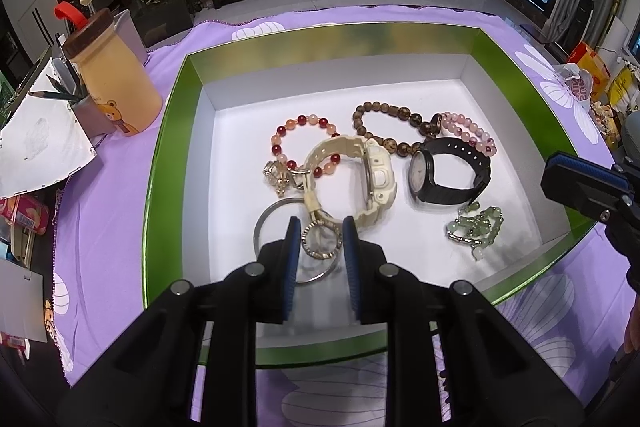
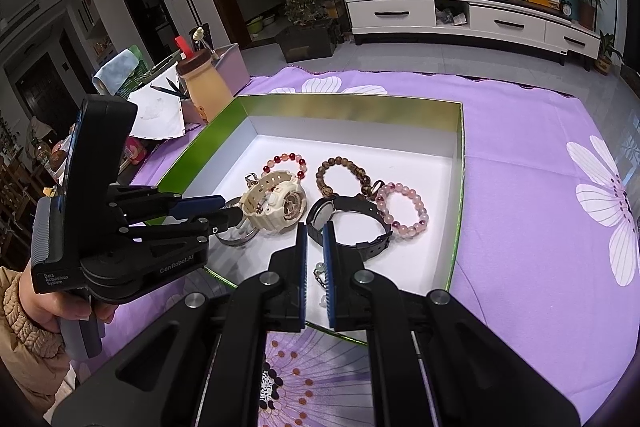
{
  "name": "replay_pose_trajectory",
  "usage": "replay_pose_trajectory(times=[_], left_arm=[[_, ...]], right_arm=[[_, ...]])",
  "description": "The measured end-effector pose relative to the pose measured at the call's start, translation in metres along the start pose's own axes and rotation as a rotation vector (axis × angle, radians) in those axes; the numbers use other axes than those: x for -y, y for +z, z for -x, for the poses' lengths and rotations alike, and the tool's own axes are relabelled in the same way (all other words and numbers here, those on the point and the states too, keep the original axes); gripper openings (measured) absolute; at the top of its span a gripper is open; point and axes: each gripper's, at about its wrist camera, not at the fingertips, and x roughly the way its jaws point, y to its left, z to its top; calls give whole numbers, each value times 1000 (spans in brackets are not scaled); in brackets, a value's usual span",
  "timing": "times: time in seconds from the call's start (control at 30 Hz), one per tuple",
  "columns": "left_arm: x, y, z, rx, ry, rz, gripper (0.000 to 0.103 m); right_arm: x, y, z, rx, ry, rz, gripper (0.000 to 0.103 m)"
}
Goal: Organize jewelry
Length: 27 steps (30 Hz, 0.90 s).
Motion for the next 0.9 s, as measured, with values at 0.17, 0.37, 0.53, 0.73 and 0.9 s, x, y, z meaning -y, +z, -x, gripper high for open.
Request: replay_pose_trajectory(times=[0.17,0.37,0.53,0.73,0.9], left_arm=[[-2,1,2,4,6,3,29],[-2,1,8,15,16,3,35],[-2,2,15,27,23,6,45],[-3,3,27,51,41,11,63],[-9,5,39,74,61,30,78]], right_arm=[[1,1,4,7,-4,-2,7],[3,1,9,11,-9,-11,8],[3,3,12,17,-13,-16,16],[2,5,20,29,-21,-19,18],[1,8,28,43,-41,-39,45]])
